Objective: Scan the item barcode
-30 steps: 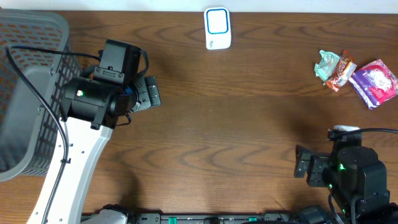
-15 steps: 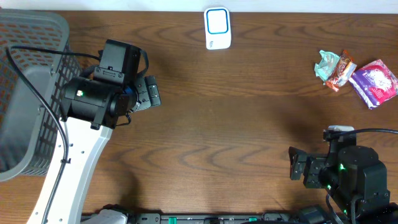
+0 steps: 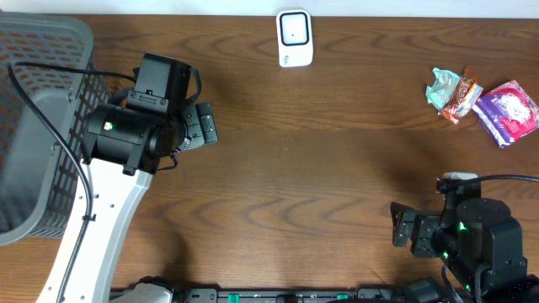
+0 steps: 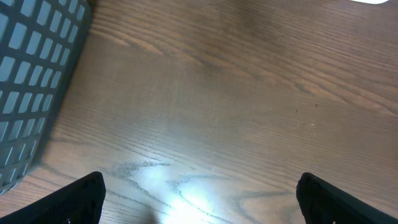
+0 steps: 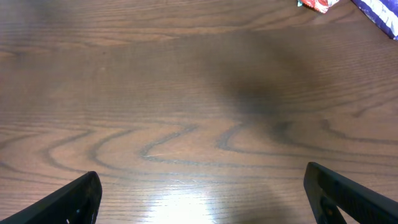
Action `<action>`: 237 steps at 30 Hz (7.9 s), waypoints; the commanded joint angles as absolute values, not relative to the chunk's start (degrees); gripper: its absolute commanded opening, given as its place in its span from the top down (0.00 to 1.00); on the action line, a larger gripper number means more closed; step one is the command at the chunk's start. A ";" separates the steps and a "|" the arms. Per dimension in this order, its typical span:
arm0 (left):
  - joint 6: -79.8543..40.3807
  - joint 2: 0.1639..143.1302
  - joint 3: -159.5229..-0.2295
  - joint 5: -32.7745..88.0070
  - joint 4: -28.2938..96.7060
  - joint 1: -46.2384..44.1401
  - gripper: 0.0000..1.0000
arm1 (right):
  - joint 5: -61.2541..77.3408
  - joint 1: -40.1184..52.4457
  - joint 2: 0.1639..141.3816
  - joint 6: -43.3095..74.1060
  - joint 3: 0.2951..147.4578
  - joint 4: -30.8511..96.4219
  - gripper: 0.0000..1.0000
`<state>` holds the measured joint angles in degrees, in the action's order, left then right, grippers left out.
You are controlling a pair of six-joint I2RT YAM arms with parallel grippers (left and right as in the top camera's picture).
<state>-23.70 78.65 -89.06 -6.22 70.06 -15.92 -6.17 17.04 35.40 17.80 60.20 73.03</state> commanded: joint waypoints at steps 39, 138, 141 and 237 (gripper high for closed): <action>-23.14 78.67 -89.01 -6.90 70.06 -15.94 0.02 | -1.21 8.99 9.19 2.63 26.81 33.08 0.01; -23.14 78.67 -89.01 -6.92 70.06 -15.94 0.02 | 0.95 0.40 0.30 1.21 0.32 4.60 0.01; -23.16 78.67 -89.01 -6.92 70.06 -15.94 0.02 | 0.97 0.40 0.30 1.21 0.32 4.49 0.01; -22.26 40.47 -58.72 -9.74 57.28 -15.94 0.02 | 0.75 0.36 0.32 1.21 0.32 4.34 0.01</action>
<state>-22.63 44.69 -59.79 -7.27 57.63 -15.92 0.82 0.95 0.67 0.67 0.51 4.23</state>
